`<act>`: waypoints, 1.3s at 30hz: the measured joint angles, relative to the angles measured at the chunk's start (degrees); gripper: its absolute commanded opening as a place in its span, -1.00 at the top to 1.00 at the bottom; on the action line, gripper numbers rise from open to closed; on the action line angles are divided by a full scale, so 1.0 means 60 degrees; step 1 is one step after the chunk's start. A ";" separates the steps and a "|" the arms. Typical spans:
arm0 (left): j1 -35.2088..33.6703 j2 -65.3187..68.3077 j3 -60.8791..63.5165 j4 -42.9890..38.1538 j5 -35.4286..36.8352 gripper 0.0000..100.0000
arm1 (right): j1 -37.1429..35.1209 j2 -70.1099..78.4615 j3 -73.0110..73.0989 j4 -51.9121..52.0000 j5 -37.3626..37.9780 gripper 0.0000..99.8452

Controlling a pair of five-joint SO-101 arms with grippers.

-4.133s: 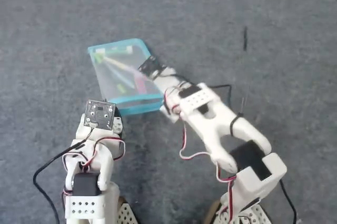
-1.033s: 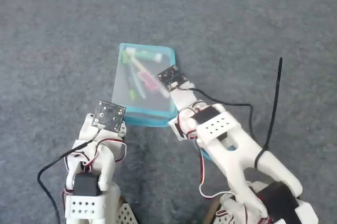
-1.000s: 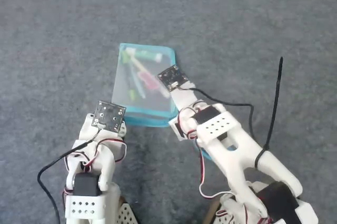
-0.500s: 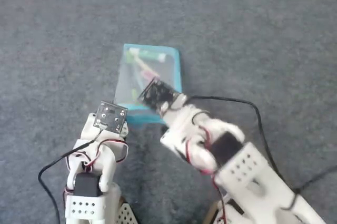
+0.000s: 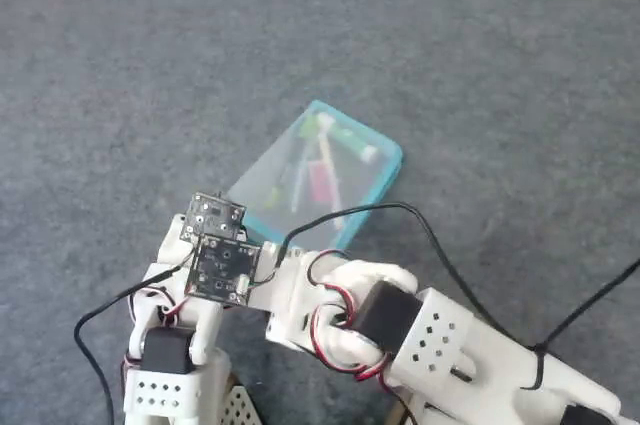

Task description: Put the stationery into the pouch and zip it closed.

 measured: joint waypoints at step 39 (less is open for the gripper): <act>0.0410 0.0000 -0.0396 0.1026 0.0015 0.98 | 0.3443 -0.2564 0.5905 -0.4147 0.2930 0.29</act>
